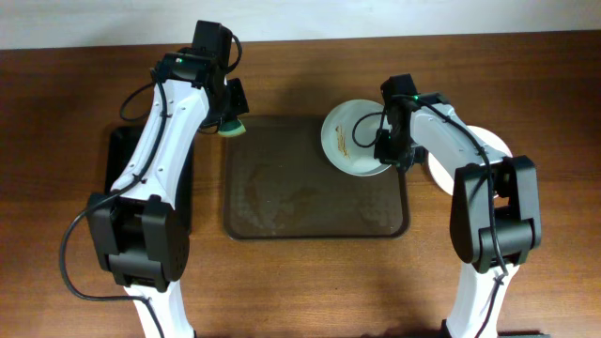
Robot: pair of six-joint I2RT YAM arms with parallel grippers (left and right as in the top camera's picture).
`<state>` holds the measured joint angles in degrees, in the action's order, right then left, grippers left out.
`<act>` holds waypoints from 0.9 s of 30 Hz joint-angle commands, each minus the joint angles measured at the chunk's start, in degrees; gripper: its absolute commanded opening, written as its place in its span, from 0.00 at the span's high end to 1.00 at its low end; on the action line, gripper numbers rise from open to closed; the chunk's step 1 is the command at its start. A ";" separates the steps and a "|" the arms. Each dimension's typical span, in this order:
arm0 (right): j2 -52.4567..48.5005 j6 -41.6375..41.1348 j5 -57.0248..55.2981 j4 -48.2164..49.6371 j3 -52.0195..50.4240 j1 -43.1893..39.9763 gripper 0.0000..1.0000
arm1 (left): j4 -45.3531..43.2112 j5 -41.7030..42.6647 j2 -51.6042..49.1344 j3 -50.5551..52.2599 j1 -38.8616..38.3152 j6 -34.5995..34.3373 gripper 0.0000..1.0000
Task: Clean dirty plates on tray and stack at the side
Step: 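Grip the rim of the last plate with the right gripper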
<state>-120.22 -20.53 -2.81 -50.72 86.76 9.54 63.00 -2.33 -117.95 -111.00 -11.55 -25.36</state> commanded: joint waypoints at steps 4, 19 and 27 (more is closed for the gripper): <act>-0.04 -2.91 7.13 -4.72 -0.50 5.27 0.96 | 0.04 0.04 0.81 -0.48 -0.04 -0.87 0.99; -0.85 11.19 6.69 0.35 6.12 10.60 0.54 | 0.92 1.55 0.76 1.09 -0.83 -0.90 0.99; -7.02 4.70 6.71 -0.22 6.08 10.67 0.96 | 2.93 1.55 0.74 1.66 -1.14 -0.83 0.99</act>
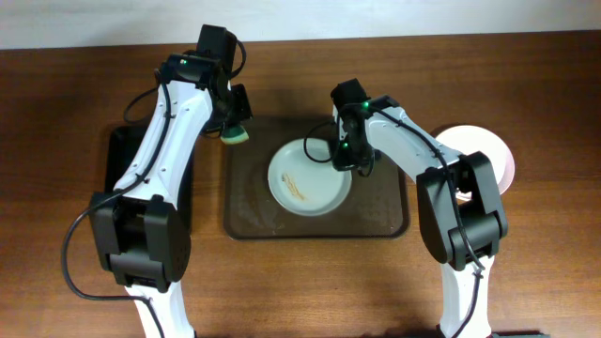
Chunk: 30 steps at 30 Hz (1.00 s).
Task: Clean dirty plates on tray and stack at the side
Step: 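Grip the rim of the last plate with the right gripper, then scrub the last plate with the sponge while the right gripper holds it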
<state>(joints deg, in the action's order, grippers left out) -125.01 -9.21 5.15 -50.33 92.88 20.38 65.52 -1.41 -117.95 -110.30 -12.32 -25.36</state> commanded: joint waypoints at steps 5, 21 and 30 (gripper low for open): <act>-2.23 -22.82 -1.27 -3.15 -0.04 1.27 0.96 | -1.49 0.57 0.72 4.87 -3.15 4.98 0.99; -2.23 -24.50 -3.28 -1.03 -0.09 4.02 0.96 | -25.22 8.11 0.50 30.08 -12.02 24.20 0.99; -2.25 -24.48 -3.45 -0.55 -1.60 4.02 0.96 | -31.21 -10.10 0.44 30.08 -11.76 3.19 0.99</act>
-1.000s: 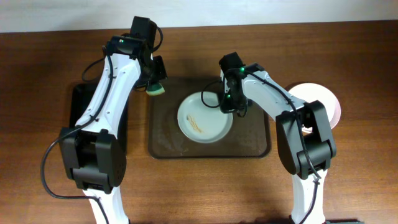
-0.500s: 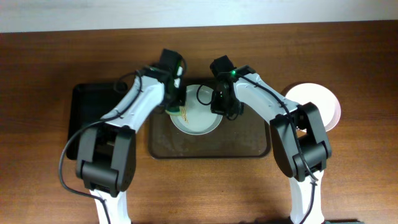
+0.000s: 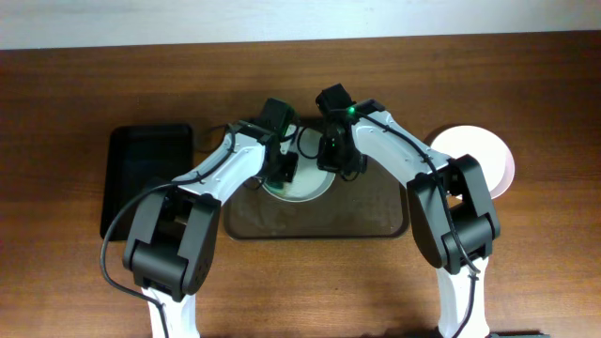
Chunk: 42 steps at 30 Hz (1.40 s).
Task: Clean dirty plates on tray and stack at the side
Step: 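Scrub the last plate with the sponge while the right gripper holds it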
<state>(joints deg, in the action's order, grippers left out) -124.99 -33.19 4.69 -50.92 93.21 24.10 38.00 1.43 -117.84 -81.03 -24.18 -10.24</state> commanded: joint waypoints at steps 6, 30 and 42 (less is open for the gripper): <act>-2.27 -2.38 -0.33 1.27 -3.34 0.09 0.96 | -10.10 -19.28 -3.54 0.98 0.39 -16.33 0.99; -2.69 -1.14 9.90 5.97 -7.72 -3.02 0.96 | 1.53 -13.09 -4.31 -6.40 6.08 -12.66 0.99; -2.69 -0.70 10.36 5.97 -7.72 -3.02 0.96 | 8.11 28.50 -4.31 -6.38 5.62 10.69 0.99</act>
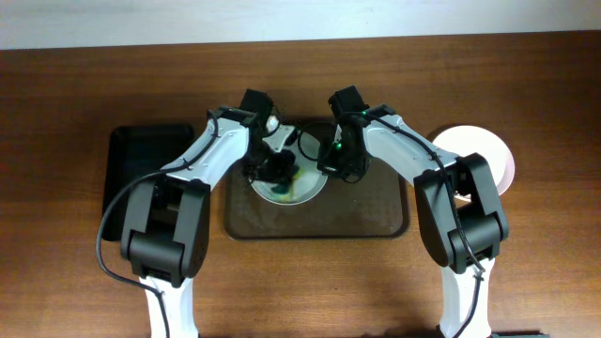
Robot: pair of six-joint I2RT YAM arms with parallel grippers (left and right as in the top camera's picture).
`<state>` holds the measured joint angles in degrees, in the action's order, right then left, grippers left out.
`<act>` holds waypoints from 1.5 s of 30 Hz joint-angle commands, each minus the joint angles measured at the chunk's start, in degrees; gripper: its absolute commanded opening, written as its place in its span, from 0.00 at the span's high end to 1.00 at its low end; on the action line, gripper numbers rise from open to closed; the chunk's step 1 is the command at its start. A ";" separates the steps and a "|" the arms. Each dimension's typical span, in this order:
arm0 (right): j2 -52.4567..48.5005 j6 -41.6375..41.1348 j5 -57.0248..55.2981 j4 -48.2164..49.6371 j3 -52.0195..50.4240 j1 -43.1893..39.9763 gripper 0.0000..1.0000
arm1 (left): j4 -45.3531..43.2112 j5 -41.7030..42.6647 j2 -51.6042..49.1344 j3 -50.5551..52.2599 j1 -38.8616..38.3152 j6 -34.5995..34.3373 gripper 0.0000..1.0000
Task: Clean dirty plates on tray and stack at the side
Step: 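Scrub the last plate with the sponge while the right gripper holds it, then lift the last plate with the right gripper and stack it on the side pile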
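Note:
A white plate (302, 191) lies on the brown tray (376, 216), left of its middle and toward the far edge. My left gripper (279, 175) is over the plate, shut on a green and yellow sponge (285, 191) that presses on the plate's face. At the plate's right rim my right gripper (327, 161) is shut on the rim. The arms hide most of the plate, so I cannot see whether any dirt is on it.
A stack of clean plates, pinkish white (481, 155), stands on the table right of the tray. A black tray (141, 178) lies to the left. The brown tray's near half shows faint smears.
The sponge in my left gripper has shifted from the plate's far part toward its middle. The plate sits slightly further left. My right gripper still holds the rim.
First my right gripper held a smeared plate tilted at the tray's far right corner, while the left held the sponge at the far left corner. Then the plate lay flat mid-tray. Then the sponge was on the plate, and now it is at the plate's middle.

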<state>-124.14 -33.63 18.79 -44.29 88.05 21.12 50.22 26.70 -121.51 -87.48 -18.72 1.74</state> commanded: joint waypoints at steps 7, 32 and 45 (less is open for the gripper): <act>-3.54 -0.04 -4.00 -0.83 -2.56 -0.04 0.96 | -13.97 -36.68 -0.63 0.07 0.13 -24.09 0.99; -3.54 0.17 -3.96 -0.61 -2.56 -0.04 0.96 | -10.45 -18.95 -5.79 0.26 7.26 -18.80 0.99; -3.54 0.79 -3.96 -0.68 -2.56 -0.04 0.96 | 17.31 -27.78 -5.09 -27.87 6.60 -21.40 0.99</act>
<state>-124.14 -32.99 19.62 -44.12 87.88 21.15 63.22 2.55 -126.67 -107.18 -13.56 -20.23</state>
